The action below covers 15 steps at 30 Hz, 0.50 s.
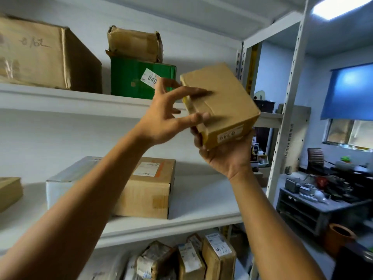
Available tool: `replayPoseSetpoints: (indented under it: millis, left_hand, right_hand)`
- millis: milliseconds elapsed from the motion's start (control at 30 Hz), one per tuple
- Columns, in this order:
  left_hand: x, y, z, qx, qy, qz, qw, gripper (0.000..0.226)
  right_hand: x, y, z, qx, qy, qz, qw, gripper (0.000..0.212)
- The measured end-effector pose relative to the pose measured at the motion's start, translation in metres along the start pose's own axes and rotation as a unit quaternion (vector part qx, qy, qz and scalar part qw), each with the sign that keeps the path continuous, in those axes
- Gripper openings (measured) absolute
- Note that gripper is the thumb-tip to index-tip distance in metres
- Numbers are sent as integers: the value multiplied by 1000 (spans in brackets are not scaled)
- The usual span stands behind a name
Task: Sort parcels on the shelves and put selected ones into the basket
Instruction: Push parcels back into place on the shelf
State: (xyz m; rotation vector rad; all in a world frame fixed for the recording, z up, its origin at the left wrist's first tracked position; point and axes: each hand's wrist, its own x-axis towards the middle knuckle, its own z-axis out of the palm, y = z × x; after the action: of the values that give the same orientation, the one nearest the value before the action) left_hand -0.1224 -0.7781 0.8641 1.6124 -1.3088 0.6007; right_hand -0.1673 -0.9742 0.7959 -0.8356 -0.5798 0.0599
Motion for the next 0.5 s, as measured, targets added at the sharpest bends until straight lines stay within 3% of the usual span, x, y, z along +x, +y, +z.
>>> replayPoseSetpoints:
  millis: [100,133,200,267,300,367,433,500]
  left_hand:
    - [-8,6,8,-30,6,-81,996,71]
    - [-11,6,10,-64,-8,-130,989,77]
    - [-18,2,14,-159,-51,-207,964,91]
    - [-26,-8,19,-314,-65,-210,924,89]
    - [-30,-11,21,-404,-43,-203,891,78]
    - [-40,-18,23,-543,5,-236,806,72]
    - [-50,-24,29,-604,6,-301,738,77]
    - [-58,-27,38,-607,-24,-362,707,79]
  right_hand:
    - [-11,0,19,-131,120,-88,980,101]
    - [-13,-1,25,-270,156,-152,938,100]
    - [-15,2,24,-562,203,-279,752,118]
    - [-19,8,26,-686,184,-339,617,130]
    - [-23,11,28,-686,174,-359,608,128]
    - [-32,17,32,-617,166,-374,673,117]
    - [-37,22,40,-576,165,-359,716,104]
    - [-37,30,42,-550,156,-342,745,99]
